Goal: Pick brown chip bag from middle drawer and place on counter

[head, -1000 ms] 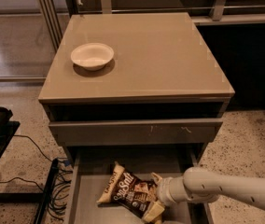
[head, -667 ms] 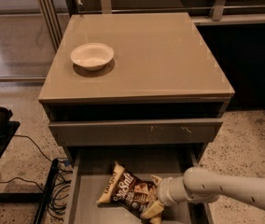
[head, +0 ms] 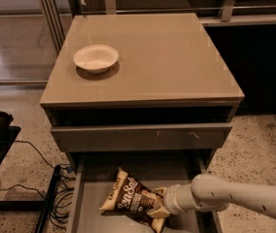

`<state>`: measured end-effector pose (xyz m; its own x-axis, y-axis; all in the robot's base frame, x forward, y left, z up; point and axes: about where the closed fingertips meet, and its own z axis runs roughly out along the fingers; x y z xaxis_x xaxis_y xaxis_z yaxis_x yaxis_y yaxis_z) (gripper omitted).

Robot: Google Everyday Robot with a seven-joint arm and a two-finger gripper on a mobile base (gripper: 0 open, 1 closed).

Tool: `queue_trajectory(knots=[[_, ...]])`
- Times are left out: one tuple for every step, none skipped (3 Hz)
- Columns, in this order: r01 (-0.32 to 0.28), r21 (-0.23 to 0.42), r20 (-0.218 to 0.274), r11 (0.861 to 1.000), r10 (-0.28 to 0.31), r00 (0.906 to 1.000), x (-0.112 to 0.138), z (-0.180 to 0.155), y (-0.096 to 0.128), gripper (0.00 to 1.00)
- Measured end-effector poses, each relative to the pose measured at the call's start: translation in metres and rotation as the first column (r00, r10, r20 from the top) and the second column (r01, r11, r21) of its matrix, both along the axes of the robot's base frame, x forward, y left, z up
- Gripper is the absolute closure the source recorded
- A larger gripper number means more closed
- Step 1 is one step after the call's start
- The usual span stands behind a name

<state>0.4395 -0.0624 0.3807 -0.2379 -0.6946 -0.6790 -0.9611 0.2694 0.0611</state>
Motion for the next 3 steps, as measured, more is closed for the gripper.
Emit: queue_trajectory(knots=[[0.000, 0.000, 0.000, 1.000, 0.000, 1.0000, 0.0000, 0.0000, 0.0000, 0.87], [0.000, 0.000, 0.000, 1.000, 0.000, 1.0000, 0.0000, 0.0000, 0.0000, 1.00], [-0.007, 0.004, -0.005, 1.000, 0.007, 1.0000, -0.0009, 0.0018, 0.0013, 1.00]])
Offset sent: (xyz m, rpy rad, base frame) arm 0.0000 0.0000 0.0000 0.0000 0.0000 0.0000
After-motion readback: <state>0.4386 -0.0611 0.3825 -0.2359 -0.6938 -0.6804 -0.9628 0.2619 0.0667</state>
